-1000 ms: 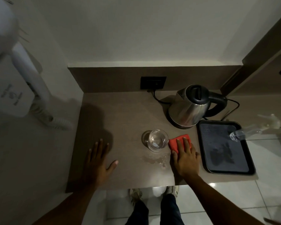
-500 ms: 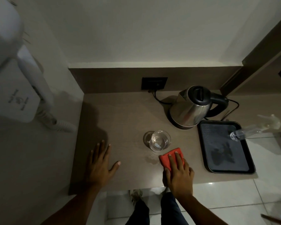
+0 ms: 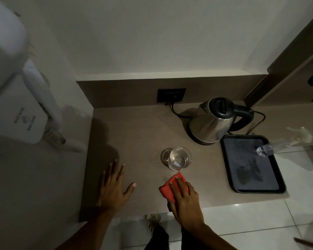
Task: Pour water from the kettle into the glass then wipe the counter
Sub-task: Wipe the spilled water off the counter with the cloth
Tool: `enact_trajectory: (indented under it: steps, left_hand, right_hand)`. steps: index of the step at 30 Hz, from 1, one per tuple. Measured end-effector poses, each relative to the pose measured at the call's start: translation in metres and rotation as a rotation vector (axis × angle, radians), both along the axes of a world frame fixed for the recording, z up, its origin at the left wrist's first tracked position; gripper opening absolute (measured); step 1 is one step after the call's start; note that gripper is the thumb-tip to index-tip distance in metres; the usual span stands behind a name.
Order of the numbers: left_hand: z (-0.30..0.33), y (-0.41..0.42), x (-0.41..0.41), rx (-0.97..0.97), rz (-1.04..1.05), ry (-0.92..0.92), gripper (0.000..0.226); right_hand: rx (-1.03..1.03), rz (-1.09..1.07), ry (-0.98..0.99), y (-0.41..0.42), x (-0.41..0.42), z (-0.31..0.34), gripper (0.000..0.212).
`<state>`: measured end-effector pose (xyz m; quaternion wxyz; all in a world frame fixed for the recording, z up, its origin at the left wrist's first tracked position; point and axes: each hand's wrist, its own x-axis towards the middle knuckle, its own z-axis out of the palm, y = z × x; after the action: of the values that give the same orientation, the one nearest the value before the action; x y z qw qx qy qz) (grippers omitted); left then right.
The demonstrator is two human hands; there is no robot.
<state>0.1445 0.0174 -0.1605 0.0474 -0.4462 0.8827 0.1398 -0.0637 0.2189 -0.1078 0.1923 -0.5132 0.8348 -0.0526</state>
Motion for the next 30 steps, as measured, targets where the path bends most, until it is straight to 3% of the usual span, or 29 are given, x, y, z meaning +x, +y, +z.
enact_trajectory:
  steps: [7,15,30]
  left_hand:
    - [0.003,0.0,-0.001,0.011,0.004,0.004,0.086]
    - [0.002,-0.002,-0.002,-0.01,0.001,-0.005,0.087]
    - [0.006,-0.002,-0.002,-0.004,0.004,0.017,0.088]
  right_hand:
    - [-0.194,0.144,-0.01,-0.03,0.011,-0.004,0.061]
    - [-0.229,0.196,0.08,-0.06,0.014,-0.009,0.054]
    - [-0.189,0.195,0.029,0.025,-0.044,-0.025,0.061]
